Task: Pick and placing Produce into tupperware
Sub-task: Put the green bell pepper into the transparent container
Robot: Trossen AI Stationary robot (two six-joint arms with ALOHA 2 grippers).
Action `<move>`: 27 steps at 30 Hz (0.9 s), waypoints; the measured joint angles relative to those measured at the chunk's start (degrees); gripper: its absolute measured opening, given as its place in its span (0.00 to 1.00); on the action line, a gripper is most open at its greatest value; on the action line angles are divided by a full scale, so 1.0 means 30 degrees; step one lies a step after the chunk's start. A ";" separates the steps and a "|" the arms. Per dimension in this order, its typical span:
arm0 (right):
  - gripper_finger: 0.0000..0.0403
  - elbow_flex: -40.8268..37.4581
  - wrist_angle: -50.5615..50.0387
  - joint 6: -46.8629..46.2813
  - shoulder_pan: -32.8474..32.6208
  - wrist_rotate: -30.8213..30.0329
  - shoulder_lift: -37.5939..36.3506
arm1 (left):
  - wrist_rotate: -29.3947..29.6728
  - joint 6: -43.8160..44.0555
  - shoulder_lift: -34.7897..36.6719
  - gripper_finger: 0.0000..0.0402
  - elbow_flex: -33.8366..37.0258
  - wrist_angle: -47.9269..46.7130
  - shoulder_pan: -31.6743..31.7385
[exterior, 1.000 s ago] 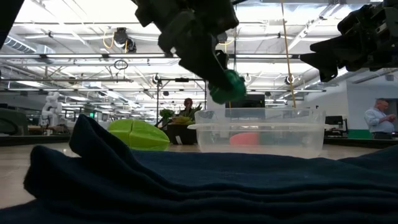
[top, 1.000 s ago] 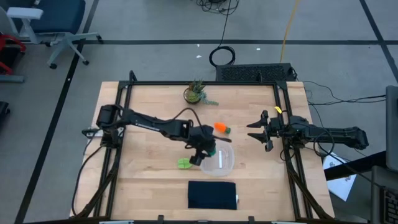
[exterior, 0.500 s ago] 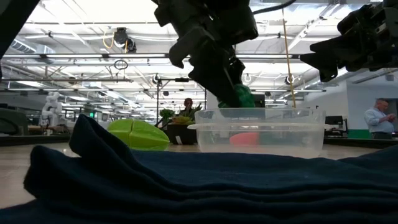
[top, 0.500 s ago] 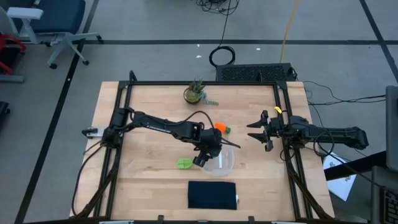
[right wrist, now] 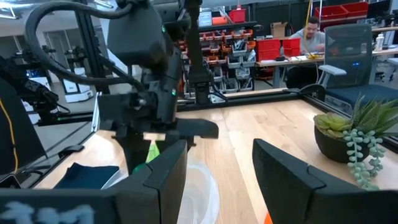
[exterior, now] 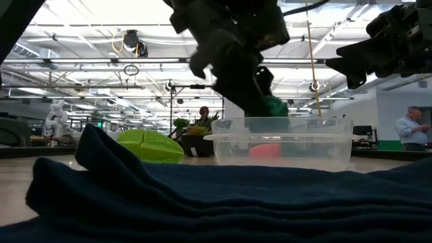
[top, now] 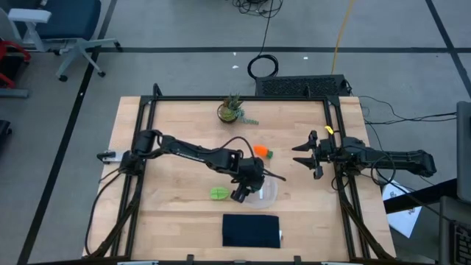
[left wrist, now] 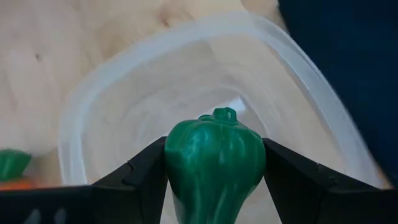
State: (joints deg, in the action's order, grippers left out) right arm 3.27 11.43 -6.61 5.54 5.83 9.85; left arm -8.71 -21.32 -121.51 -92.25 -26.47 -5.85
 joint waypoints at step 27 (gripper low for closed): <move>0.44 0.0000 0.0107 -0.0064 -0.0007 0.0064 0.0568 | 0.0350 0.1159 -0.1195 0.56 0.0000 -0.0514 0.0483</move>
State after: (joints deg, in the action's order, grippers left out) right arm 3.27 11.75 -6.80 5.52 6.02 11.55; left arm -7.66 -17.85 -125.10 -92.25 -28.01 -4.40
